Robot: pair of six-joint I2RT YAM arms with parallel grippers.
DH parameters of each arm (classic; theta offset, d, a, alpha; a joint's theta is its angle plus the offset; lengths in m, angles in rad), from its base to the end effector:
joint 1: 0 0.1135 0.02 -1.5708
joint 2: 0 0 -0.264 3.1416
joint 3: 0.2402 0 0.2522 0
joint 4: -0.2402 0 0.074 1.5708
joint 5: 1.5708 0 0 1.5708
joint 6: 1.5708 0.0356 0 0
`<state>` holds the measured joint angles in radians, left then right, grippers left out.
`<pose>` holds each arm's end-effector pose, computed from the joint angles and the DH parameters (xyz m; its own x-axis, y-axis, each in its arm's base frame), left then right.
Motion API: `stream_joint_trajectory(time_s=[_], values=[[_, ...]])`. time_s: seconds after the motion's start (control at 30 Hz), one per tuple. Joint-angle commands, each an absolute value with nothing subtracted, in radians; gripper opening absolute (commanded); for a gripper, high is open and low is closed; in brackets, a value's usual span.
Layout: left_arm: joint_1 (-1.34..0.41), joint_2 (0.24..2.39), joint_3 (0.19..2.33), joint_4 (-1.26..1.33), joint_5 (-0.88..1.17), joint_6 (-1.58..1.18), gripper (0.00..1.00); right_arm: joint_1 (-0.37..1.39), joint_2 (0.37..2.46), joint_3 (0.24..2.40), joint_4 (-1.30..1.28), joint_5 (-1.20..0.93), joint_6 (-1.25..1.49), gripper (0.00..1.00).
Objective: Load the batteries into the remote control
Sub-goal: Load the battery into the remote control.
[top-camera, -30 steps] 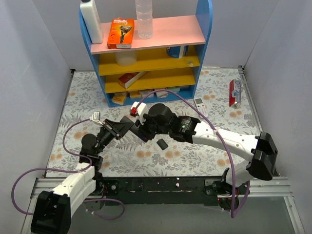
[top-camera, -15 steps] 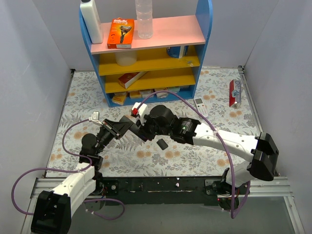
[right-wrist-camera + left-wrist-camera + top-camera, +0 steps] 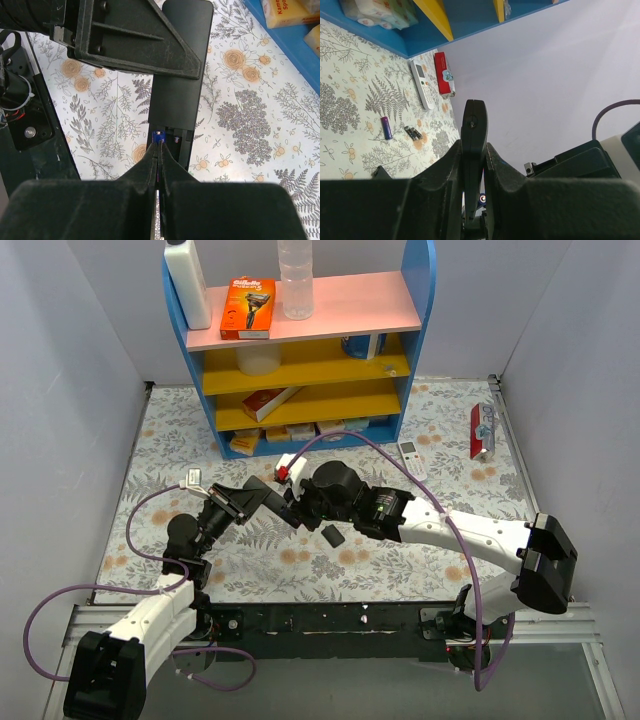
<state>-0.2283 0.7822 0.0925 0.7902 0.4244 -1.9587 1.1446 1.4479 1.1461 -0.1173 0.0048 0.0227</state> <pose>0.1582 -0.0518 0.2007 -0.5973 -0.7273 0.3381 -0.1385 -0.3217 -0.9367 0.1405 0.3090 0.3154 -0.1888 -0.3610 -0.9133 -0.9047 0.4257 0.0188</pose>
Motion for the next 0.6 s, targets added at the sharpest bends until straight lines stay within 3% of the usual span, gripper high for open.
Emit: stream_joint_trajectory(time_s=[0.0, 0.57], values=[[-0.232, 0.744, 0.146, 0.881, 0.413, -2.112, 0.0, 1.147, 1.45, 1.109, -0.115, -0.005, 0.021, 0.01], [-0.232, 0.726, 0.137, 0.75, 0.414, -1.973, 0.0, 1.149, 1.43, 1.127, -0.114, 0.032, 0.026, 0.01]])
